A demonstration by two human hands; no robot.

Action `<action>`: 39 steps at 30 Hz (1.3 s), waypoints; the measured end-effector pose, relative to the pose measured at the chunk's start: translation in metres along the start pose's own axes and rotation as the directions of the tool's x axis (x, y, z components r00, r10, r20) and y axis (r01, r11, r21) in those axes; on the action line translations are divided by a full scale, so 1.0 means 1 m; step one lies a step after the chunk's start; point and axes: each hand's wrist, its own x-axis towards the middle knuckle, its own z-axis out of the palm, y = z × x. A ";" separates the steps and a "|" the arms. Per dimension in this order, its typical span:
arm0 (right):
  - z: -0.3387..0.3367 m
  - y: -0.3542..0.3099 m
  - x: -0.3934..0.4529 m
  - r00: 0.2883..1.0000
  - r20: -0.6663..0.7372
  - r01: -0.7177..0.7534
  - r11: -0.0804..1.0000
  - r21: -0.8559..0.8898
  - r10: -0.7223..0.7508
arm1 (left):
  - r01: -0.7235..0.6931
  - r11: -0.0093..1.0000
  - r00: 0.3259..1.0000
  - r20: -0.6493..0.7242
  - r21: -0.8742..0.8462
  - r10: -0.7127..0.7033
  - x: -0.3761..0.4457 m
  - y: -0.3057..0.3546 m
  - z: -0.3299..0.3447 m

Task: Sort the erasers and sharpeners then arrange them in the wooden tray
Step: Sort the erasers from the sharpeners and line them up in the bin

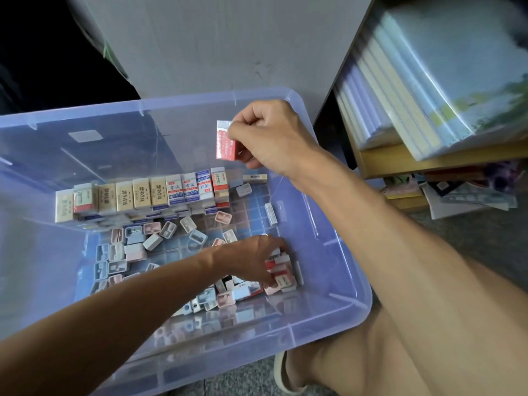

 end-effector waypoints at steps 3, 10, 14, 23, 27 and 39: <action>0.000 -0.001 0.000 1.000 -0.003 0.007 1.000 -0.001 -0.007 | 0.028 1.000 0.999 -0.021 0.003 -0.028 0.002 0.001 0.006; 0.001 -0.001 0.002 1.000 0.013 0.010 1.000 -0.004 -0.010 | 0.065 0.979 0.998 0.019 -0.195 -0.063 -0.008 -0.005 0.000; 0.002 0.000 0.001 1.000 0.015 0.005 1.000 -0.013 -0.005 | 0.106 0.937 0.994 0.059 -0.333 -0.092 -0.015 -0.005 -0.013; 0.007 0.006 0.001 0.999 0.031 -0.017 0.997 -0.072 0.019 | 0.197 0.631 0.975 0.082 -0.751 -0.207 -0.066 -0.009 -0.040; 0.014 0.007 0.002 0.996 0.079 -0.038 0.997 -0.061 0.042 | 0.134 0.465 0.964 0.007 -0.875 -0.266 -0.102 -0.014 -0.049; 0.088 0.005 0.020 0.968 0.215 -0.139 0.990 0.034 0.129 | -0.181 0.162 0.780 -0.242 -0.970 -0.577 -0.222 -0.020 -0.048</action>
